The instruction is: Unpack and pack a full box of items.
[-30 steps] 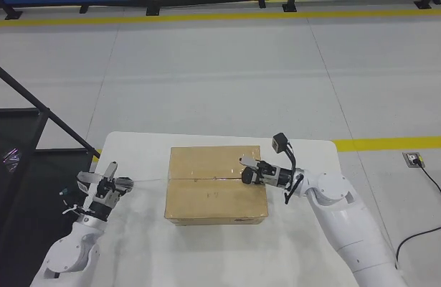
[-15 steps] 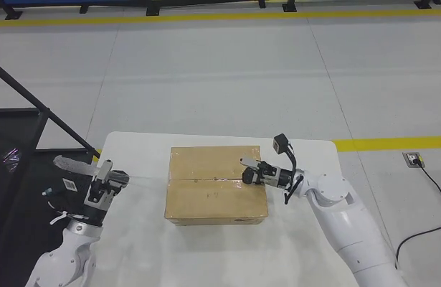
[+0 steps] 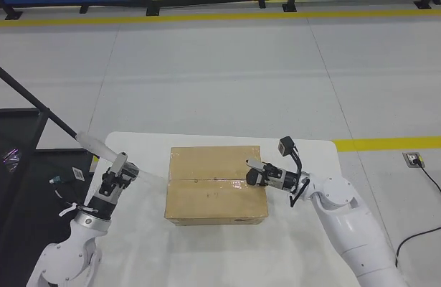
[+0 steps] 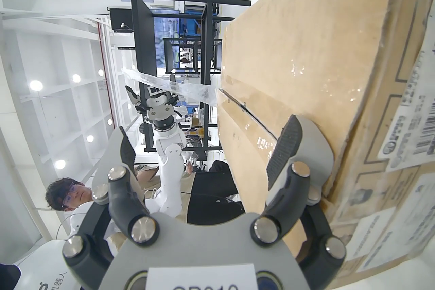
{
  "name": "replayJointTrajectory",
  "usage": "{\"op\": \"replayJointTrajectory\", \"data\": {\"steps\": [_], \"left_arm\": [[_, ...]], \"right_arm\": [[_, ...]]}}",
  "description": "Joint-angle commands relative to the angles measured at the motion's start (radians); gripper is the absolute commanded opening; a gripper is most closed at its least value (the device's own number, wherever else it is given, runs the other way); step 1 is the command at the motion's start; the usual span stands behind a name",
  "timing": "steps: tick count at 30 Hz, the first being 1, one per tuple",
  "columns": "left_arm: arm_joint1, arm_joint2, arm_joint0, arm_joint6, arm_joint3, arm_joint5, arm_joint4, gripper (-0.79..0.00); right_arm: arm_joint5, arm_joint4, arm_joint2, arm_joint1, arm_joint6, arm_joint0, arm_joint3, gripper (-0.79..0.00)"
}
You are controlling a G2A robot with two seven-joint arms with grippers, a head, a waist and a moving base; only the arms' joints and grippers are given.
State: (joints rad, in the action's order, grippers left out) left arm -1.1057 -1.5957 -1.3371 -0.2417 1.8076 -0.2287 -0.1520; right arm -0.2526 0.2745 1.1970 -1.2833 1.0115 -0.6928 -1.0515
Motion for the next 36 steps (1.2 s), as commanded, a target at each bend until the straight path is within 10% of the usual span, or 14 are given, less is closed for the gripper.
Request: {"op": "replayJointTrajectory", "data": {"steps": [1, 17, 36], "left_arm": [[-0.001, 0.013, 0.011, -0.003, -0.001, 0.012, 0.02, 0.0], [-0.016, 0.126, 0.174, -0.034, -0.129, 0.101, 0.098, 0.0], [-0.02, 0.096, 0.186, -0.128, -0.448, 0.063, 0.003, 0.0]], "right_arm": [[-0.002, 0.002, 0.005, 0.002, 0.001, -0.005, -0.004, 0.0], [-0.004, 0.008, 0.035, 0.022, -0.007, -0.057, -0.056, 0.0], [0.005, 0.024, 0.018, 0.026, -0.012, -0.035, -0.034, 0.0]]}}
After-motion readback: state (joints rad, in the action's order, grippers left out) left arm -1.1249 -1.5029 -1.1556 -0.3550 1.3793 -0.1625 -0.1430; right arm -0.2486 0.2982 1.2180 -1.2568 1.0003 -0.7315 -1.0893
